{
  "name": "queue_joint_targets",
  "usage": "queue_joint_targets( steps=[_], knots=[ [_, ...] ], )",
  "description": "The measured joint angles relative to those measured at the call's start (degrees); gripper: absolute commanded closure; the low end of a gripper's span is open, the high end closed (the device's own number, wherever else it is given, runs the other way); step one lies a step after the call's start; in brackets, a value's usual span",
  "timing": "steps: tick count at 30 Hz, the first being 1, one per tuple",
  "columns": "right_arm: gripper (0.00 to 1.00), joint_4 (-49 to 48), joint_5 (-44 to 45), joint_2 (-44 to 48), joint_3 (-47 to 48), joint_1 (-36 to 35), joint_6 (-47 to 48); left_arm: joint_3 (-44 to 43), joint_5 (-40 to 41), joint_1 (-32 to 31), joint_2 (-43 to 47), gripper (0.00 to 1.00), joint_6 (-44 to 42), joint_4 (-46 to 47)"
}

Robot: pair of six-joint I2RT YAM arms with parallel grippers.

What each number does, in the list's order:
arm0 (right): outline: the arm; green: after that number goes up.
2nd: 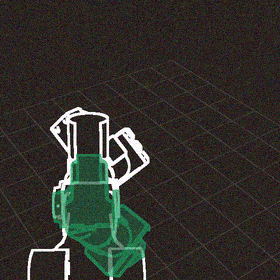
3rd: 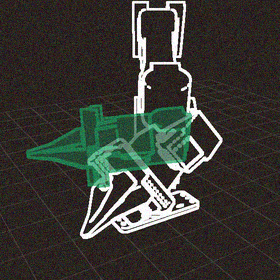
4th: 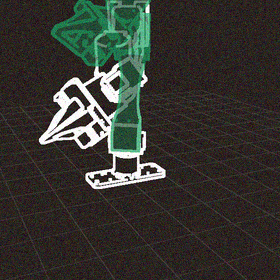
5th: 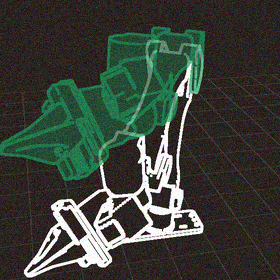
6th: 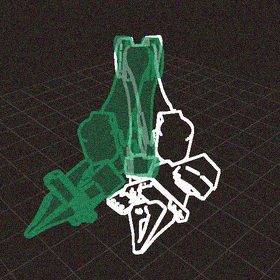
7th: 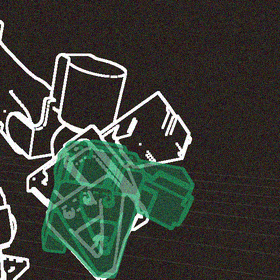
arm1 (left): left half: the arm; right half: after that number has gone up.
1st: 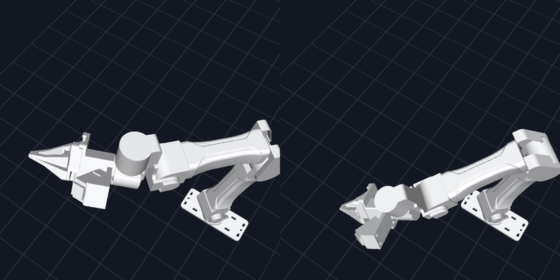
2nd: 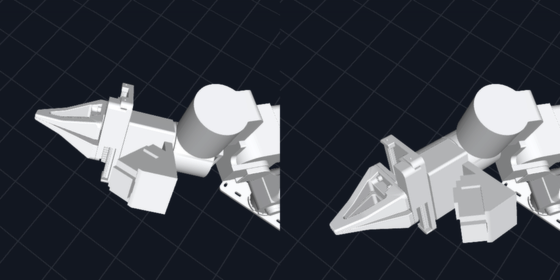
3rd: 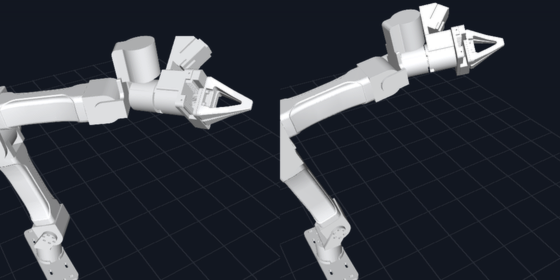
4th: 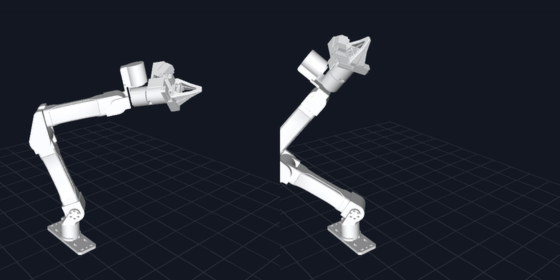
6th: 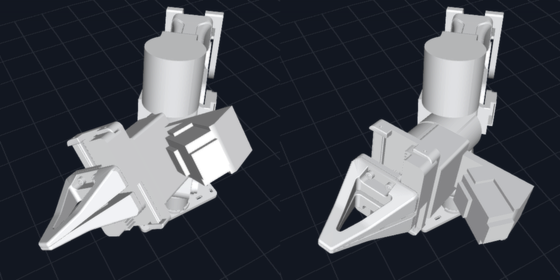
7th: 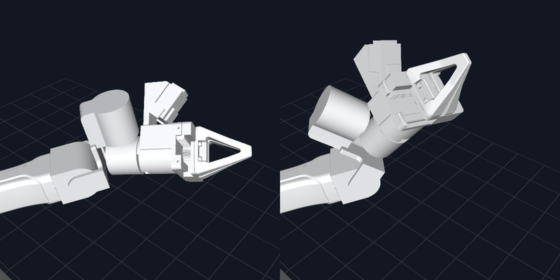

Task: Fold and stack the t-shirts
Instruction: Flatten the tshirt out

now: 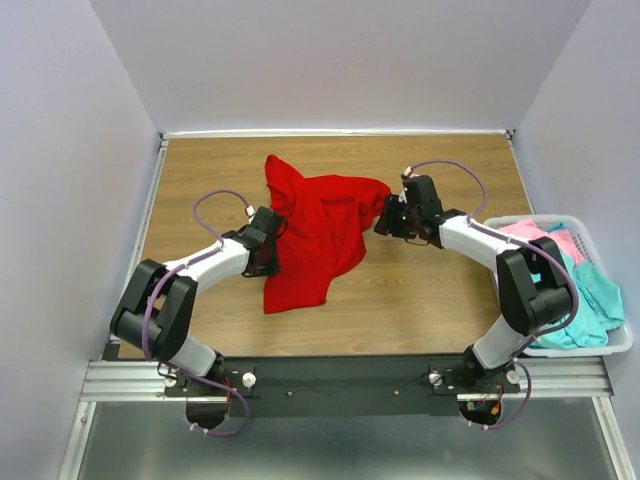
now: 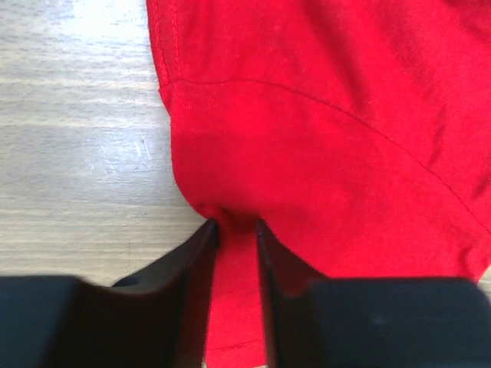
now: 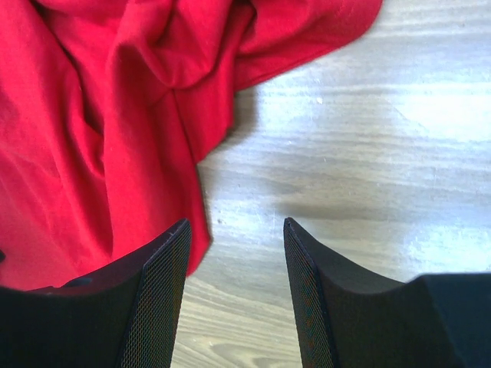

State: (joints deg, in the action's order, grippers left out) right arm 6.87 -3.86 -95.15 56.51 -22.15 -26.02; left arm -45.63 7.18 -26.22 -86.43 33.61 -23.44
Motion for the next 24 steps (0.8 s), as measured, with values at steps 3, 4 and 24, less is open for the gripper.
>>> queue_joint_targets(
  steps=[3,4,24],
  knots=[
    [0.41,0.00,-0.02,0.90,-1.16,0.00,0.00,0.00,0.39,-0.17,-0.02,0.99,0.24,-0.59],
    [0.41,-0.04,-0.04,1.11,-1.68,0.00,-0.02,-0.02,0.70,-0.17,-0.02,1.00,0.37,-0.94],
    [0.45,-10.75,-8.35,-3.28,-7.67,0.20,-9.68,-19.98,5.88,-0.44,8.55,1.00,-1.51,-13.77]
  ],
)
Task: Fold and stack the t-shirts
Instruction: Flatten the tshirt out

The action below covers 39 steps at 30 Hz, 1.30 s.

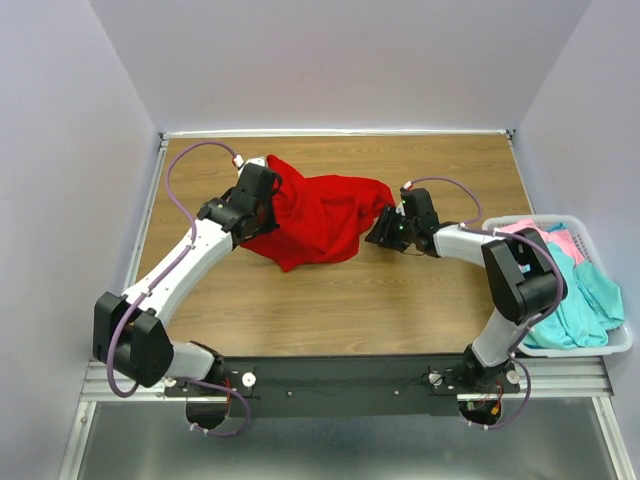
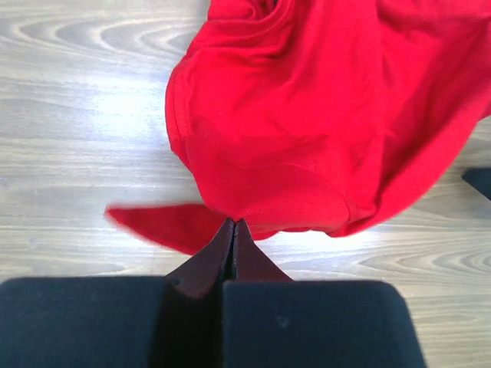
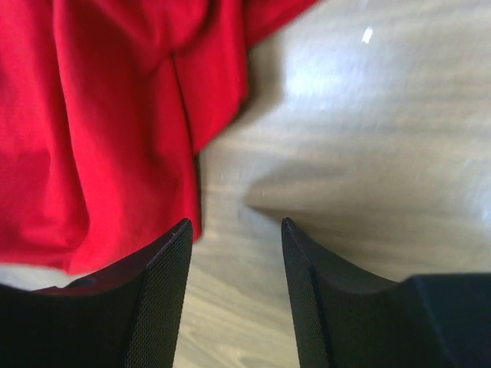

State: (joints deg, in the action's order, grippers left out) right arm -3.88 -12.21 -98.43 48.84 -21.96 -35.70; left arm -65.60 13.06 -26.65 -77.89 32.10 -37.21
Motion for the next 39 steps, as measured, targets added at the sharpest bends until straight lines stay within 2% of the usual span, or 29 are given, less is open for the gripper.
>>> queue_joint_targets(
  steps=[9,12,14,15,17,18,22,25,27,29,32,34,35,39],
  knots=[
    [0.46,-7.30,0.33,-7.10,4.90,1.38,-6.03,-7.41,0.61,0.02,1.18,1.00,-1.66,-2.58],
    [0.53,-10.12,-0.17,-9.64,6.51,1.40,-7.87,-8.00,0.68,0.46,1.20,1.00,-2.14,-2.78],
    [0.62,-11.17,-0.55,-10.75,7.10,1.42,-8.41,-8.00,0.66,0.87,1.20,1.00,-2.38,-2.89],
    [0.80,-11.76,-0.57,-11.47,7.61,1.46,-8.79,-8.02,0.66,1.31,1.20,1.00,-2.60,-2.89],
    [0.98,-11.82,-0.61,-11.87,7.69,1.81,-8.63,-8.33,0.63,2.58,1.16,1.00,-3.21,-3.02],
    [0.99,-11.61,-0.59,-11.87,7.69,1.90,-8.66,-8.92,0.63,3.32,0.98,1.00,-3.69,-3.30],
    [0.99,-7.65,-0.50,-11.13,8.94,3.93,-7.10,-14.69,0.39,8.46,-0.79,1.00,-5.79,-4.22],
    [0.99,1.75,1.22,-9.46,16.74,6.49,-2.62,-22.34,0.13,12.85,-3.06,1.00,-7.10,-5.18],
    [0.99,10.10,3.82,-8.26,27.15,7.50,1.81,-29.20,-0.04,15.37,-5.03,1.00,-7.74,-5.73],
    [0.99,13.81,5.57,-6.34,33.48,7.67,5.22,-34.38,-0.02,16.79,-6.05,1.00,-8.39,-5.38],
    [0.97,20.65,9.11,3.30,37.55,7.39,10.12,-36.59,0.02,18.08,-5.14,1.00,-9.07,-5.09],
    [0.89,24.30,10.69,10.05,35.95,7.26,12.33,-33.73,-0.02,18.18,-2.89,1.00,-9.22,-4.37],
    [0.77,26.10,11.28,13.53,34.45,7.26,13.33,-31.02,-0.07,18.18,-1.29,1.00,-9.20,-3.54],
    [0.55,31.17,12.66,23.43,26.12,7.30,15.91,-16.57,-1.25,18.21,7.63,1.00,-9.16,-2.25]
  ],
)
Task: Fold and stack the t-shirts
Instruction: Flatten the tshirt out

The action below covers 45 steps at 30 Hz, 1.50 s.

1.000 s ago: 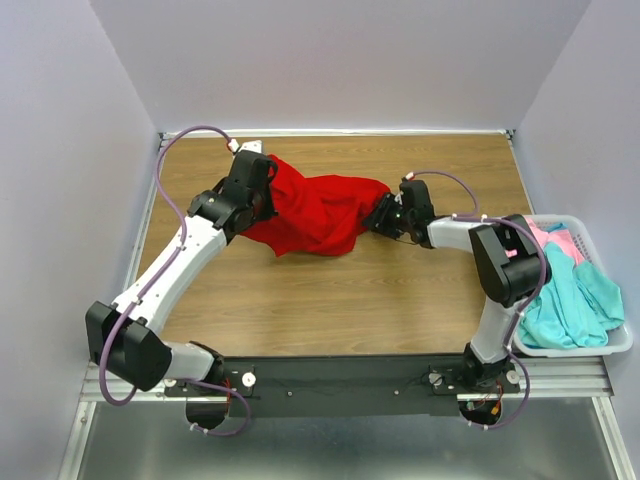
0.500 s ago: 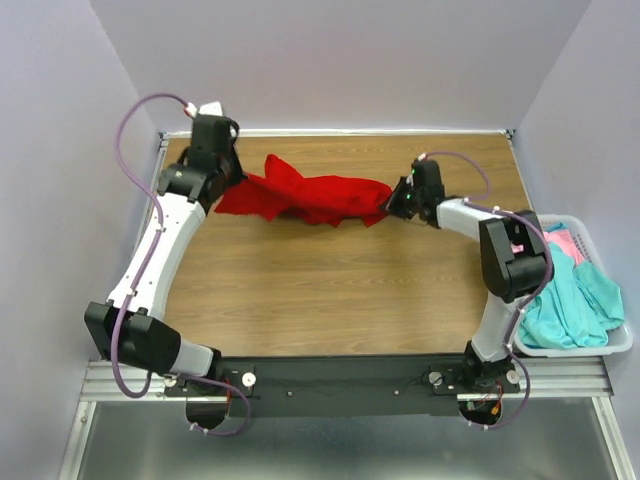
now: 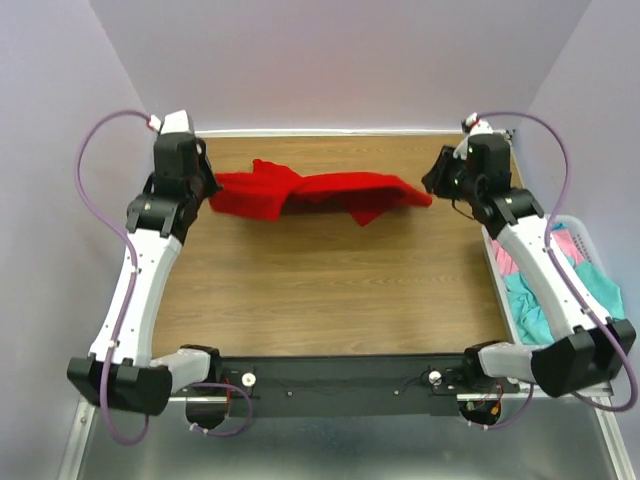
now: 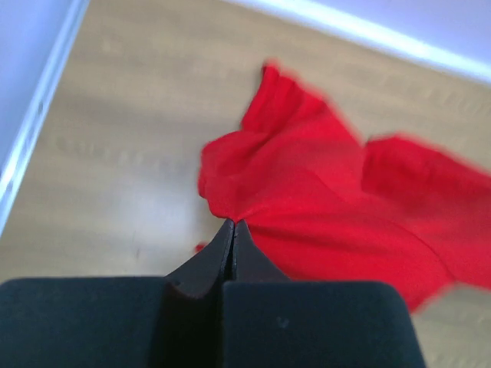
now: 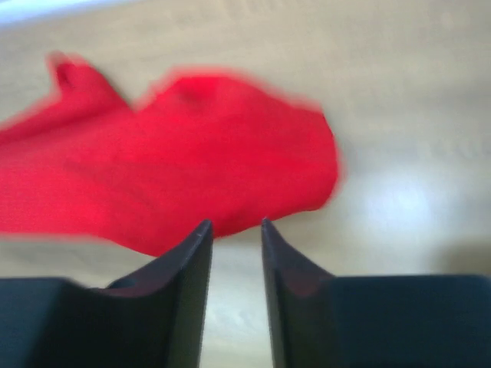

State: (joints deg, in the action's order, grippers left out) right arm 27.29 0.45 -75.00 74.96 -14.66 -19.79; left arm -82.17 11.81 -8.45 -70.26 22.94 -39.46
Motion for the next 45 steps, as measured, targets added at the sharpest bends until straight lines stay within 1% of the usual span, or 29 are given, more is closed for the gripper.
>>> queue_joint_targets(
  steps=[1,2,6,10,13,21,25,29,31,35,40,45],
  knots=[
    [0.50,2.05,0.20,2.34,-3.15,0.04,0.52,3.96,-0.20,0.13,2.64,1.00,0.04,-0.31],
    [0.48,2.97,0.24,3.58,-5.27,0.04,0.85,7.19,-0.48,0.20,4.90,1.00,0.11,-0.61],
    [0.48,6.99,0.24,6.64,-14.86,0.11,1.18,16.83,-1.18,0.22,10.91,1.00,0.39,0.92],
    [0.49,7.74,-0.46,4.44,-19.85,0.11,0.28,21.84,-1.38,0.24,11.93,1.00,0.42,2.19],
    [0.51,5.92,-2.54,1.31,-21.16,0.11,-1.11,23.67,-1.36,0.24,11.89,1.00,0.42,2.78],
    [0.51,-4.83,-11.17,-9.35,-22.69,0.11,-4.44,26.23,-1.07,0.24,11.98,1.00,0.37,5.42],
    [0.51,-8.17,-13.62,-14.43,-22.67,0.11,-4.39,26.82,-1.09,0.24,11.98,1.00,0.37,6.14],
    [0.51,-9.84,-14.12,-19.21,-21.75,0.09,-4.28,26.86,-1.07,0.26,11.65,1.00,0.37,7.17],
    [0.51,-9.92,-13.31,-20.76,-20.87,0.09,-4.22,27.12,-1.05,0.50,11.13,1.00,0.37,8.13],
    [0.51,-10.80,-8.37,-24.09,-17.55,0.11,-4.13,27.93,-0.98,2.01,8.31,1.00,0.22,10.45],
    [0.55,-11.72,0.90,-27.76,-13.66,0.92,-3.93,27.98,-1.42,3.98,1.11,1.00,0.20,14.16],
    [0.56,-12.09,11.89,-32.09,-8.81,4.24,-3.15,27.96,-4.24,4.26,-4.94,1.00,0.50,16.92]
  ],
)
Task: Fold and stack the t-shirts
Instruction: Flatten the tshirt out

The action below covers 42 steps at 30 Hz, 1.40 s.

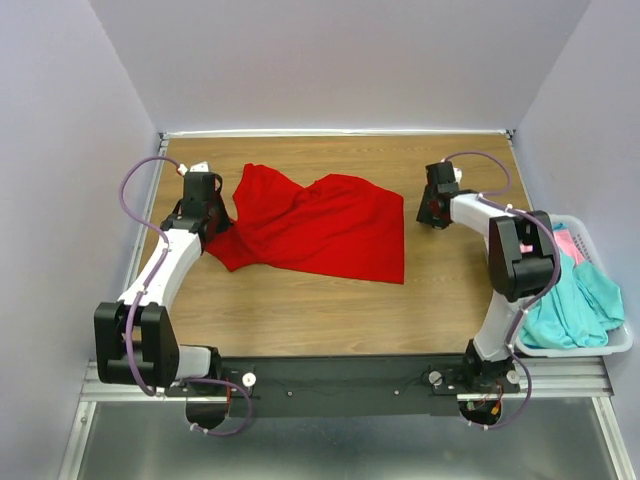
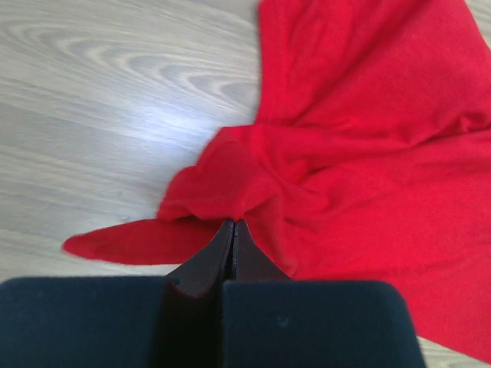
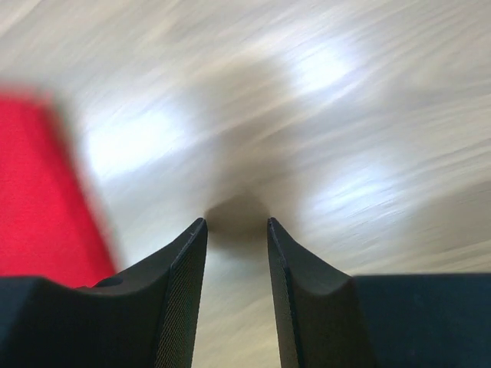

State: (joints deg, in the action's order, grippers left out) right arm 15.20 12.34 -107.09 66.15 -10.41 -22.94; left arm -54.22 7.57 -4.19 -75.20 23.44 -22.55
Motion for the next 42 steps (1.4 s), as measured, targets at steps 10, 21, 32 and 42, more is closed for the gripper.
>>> queue_joint_targets(
  steps=[10,21,32,42],
  knots=[
    [0.54,1.20,-8.28,2.82,1.99,3.08,0.17,3.87,-2.34,0.00,1.66,1.00,0.20,3.02],
    [0.53,-4.94,-28.55,8.39,-9.81,-5.57,-7.48,5.18,-2.03,0.11,3.50,1.00,0.35,3.21],
    [0.52,-8.33,-25.73,4.74,-9.77,3.19,-7.48,5.16,-2.14,0.74,3.74,1.00,0.35,2.89],
    [0.50,-2.84,-14.40,1.20,-1.53,9.09,-2.91,6.51,-10.73,0.17,3.32,0.94,1.29,2.80]
  ],
)
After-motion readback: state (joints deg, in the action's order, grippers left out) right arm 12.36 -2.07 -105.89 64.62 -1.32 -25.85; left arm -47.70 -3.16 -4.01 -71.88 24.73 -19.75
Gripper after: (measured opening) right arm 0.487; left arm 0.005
